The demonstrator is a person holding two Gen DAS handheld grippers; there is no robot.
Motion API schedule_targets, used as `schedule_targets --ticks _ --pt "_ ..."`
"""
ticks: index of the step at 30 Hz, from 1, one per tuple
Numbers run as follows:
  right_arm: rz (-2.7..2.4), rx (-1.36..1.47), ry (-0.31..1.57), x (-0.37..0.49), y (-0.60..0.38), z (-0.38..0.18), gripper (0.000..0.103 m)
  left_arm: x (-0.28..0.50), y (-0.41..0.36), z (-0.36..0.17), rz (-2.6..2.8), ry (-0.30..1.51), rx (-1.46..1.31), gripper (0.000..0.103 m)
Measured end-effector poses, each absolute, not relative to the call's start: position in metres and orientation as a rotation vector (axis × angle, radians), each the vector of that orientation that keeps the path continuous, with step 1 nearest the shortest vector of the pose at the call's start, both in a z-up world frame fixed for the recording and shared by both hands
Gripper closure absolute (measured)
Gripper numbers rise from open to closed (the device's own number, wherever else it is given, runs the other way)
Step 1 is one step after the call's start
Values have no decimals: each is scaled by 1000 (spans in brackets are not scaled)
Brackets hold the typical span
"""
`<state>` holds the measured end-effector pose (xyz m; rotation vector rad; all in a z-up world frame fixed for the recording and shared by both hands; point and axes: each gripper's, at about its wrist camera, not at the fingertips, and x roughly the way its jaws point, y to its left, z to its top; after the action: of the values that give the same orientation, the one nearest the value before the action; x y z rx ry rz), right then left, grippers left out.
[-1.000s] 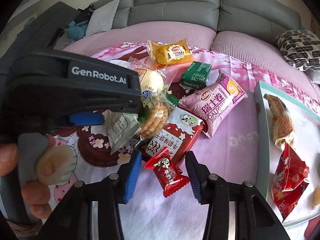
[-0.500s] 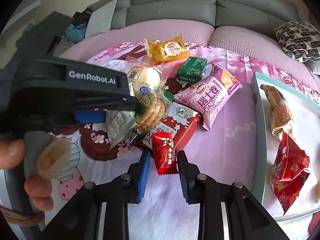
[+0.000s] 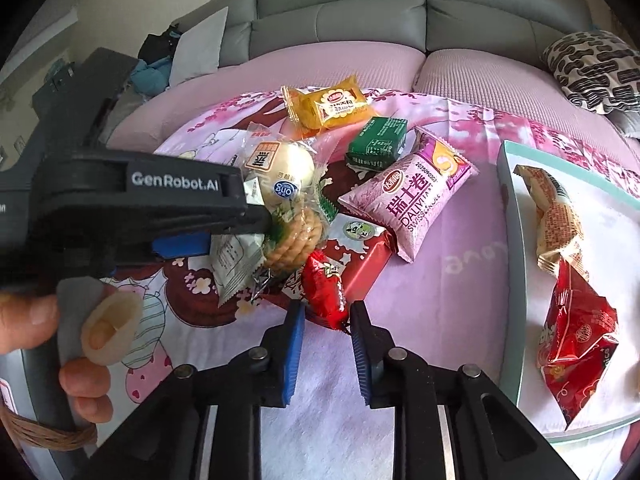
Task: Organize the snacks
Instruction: 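Grasp the small red candy packet with the right gripper while the left grasps the white printed packet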
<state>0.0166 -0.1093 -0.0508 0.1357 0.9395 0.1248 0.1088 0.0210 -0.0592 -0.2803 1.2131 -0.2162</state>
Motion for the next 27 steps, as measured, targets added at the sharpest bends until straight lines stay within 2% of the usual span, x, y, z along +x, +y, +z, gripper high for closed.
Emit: schedule_targets --ticks 14,27 --pt "117 137 918 17 -112 -47 74 99 26 -61 -163 1228 -151 47" --pt "102 135 944 16 -119 -48 78 101 17 -69 -148 1252 -107 50"
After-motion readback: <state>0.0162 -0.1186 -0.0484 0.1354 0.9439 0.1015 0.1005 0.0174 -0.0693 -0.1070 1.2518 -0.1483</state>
